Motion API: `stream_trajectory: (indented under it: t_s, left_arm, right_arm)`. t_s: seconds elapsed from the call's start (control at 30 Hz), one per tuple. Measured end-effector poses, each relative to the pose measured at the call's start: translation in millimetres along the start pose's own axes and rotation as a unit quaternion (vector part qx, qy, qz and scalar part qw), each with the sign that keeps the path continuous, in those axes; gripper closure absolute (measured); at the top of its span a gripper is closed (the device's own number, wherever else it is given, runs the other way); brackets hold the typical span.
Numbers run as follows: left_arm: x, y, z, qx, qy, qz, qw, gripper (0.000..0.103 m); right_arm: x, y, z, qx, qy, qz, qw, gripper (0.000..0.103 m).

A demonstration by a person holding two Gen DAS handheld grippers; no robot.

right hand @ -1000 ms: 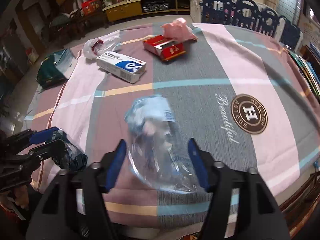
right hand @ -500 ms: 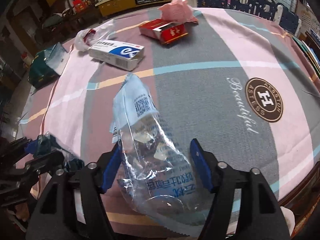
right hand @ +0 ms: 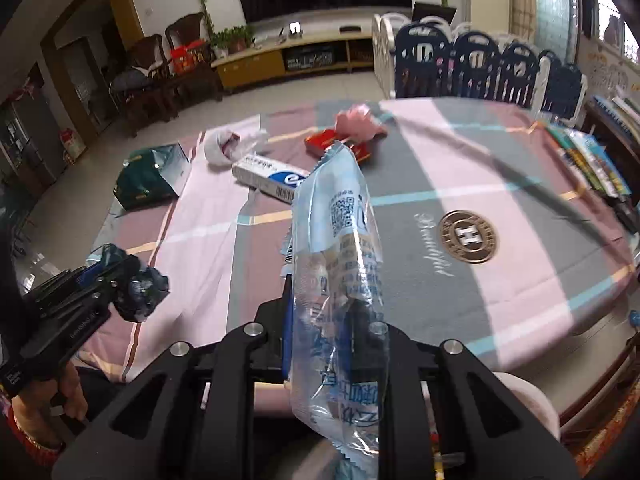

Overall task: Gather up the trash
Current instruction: 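Lift the bottle and green wrapper and carry them over the wastebasket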

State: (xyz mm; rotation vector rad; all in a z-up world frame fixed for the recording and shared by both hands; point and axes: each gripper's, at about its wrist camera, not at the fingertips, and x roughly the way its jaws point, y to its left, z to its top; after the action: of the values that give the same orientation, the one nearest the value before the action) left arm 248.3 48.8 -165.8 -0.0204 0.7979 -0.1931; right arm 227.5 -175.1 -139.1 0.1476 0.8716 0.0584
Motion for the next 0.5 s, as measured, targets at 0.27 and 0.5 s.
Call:
stream_trajectory:
  t_s: [0.27,0.5]
  left_arm:
    - [-96.6,-37.9,6.1,0.024,-0.077,0.024,0.9965,0.077]
    - [-129.6,-67.9,-3.3,0.031,-0.09,0.004,0.9954,0.077]
  right_arm:
    - [-67.4,-17.5,-21.1,-0.007,-0.033,-0.019,0.999,0.084]
    - [-90.7,-35.0,-40.8,0.007,-0.034,-0.018,0.999,0.084]
